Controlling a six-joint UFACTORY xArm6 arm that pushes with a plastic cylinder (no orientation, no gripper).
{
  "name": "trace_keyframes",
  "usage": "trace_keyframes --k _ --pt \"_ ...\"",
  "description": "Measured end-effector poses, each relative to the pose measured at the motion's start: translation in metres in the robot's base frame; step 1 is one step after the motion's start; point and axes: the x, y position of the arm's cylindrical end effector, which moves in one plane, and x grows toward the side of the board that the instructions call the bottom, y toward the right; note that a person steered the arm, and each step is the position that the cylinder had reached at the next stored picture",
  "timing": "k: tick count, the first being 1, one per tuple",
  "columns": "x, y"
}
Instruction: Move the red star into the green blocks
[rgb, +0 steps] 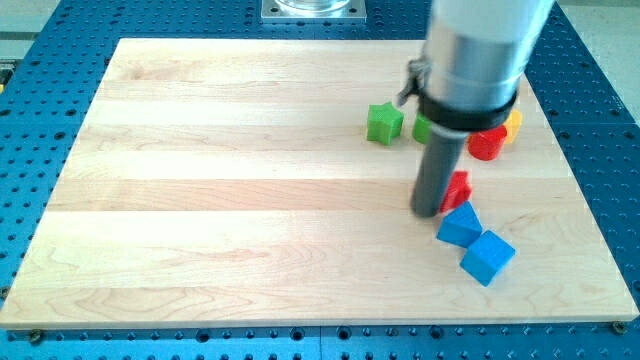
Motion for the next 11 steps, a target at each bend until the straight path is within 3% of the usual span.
trace_keyframes --k 1,4,5,6,7,8,9,11 --pt "-0.029 0.008" --pt "-0.034 -0.059" --pt "0.012 -0.045" --pt "0.023 -0.002" --pt "-0.002 0.062" --pt "-0.068 0.070" --pt "-0.037 0.057" --pt "-0.046 -0.002"
